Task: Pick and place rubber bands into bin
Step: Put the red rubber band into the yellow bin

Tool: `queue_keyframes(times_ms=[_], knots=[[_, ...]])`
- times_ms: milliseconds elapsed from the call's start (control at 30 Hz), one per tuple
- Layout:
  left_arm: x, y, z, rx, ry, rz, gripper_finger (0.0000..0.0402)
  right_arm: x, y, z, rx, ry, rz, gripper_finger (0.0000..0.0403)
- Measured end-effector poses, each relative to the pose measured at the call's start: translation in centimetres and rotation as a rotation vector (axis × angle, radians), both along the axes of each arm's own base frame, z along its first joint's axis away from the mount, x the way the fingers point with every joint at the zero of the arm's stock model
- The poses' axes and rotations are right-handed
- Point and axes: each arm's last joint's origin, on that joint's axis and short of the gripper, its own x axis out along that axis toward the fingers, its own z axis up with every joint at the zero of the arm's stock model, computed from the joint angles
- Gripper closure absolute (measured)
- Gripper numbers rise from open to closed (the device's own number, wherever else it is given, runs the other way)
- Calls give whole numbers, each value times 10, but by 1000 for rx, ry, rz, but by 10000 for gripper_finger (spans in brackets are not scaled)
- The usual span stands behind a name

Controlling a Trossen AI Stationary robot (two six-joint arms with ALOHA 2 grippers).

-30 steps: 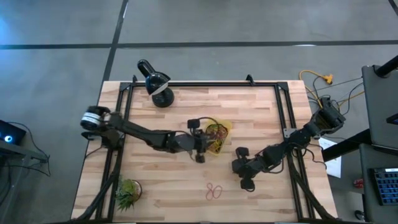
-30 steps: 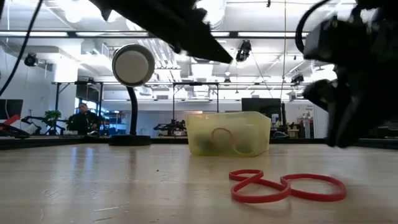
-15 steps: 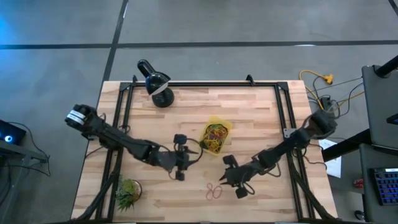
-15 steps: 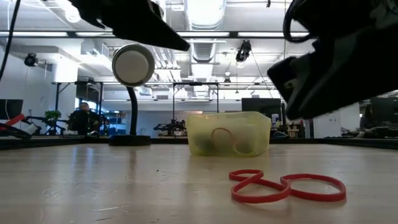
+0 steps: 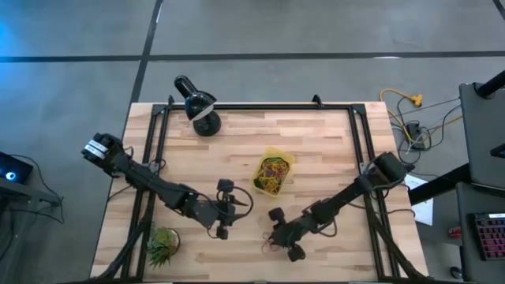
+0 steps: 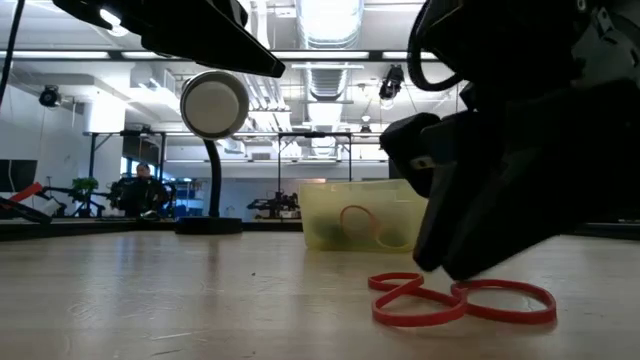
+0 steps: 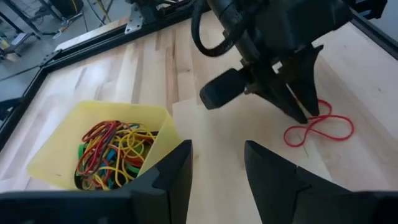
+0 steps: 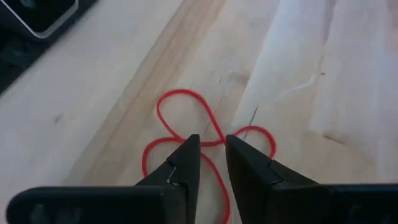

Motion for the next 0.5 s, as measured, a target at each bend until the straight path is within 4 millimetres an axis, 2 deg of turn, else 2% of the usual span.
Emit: queue_keyframes(times_ms=[233, 500], knots=[[-2, -1, -3, -12, 8, 2, 271, 13, 7, -1, -55, 80, 2, 304], [-3, -1, -5, -8, 14, 3, 271, 15, 8, 12, -76, 110, 6, 289]])
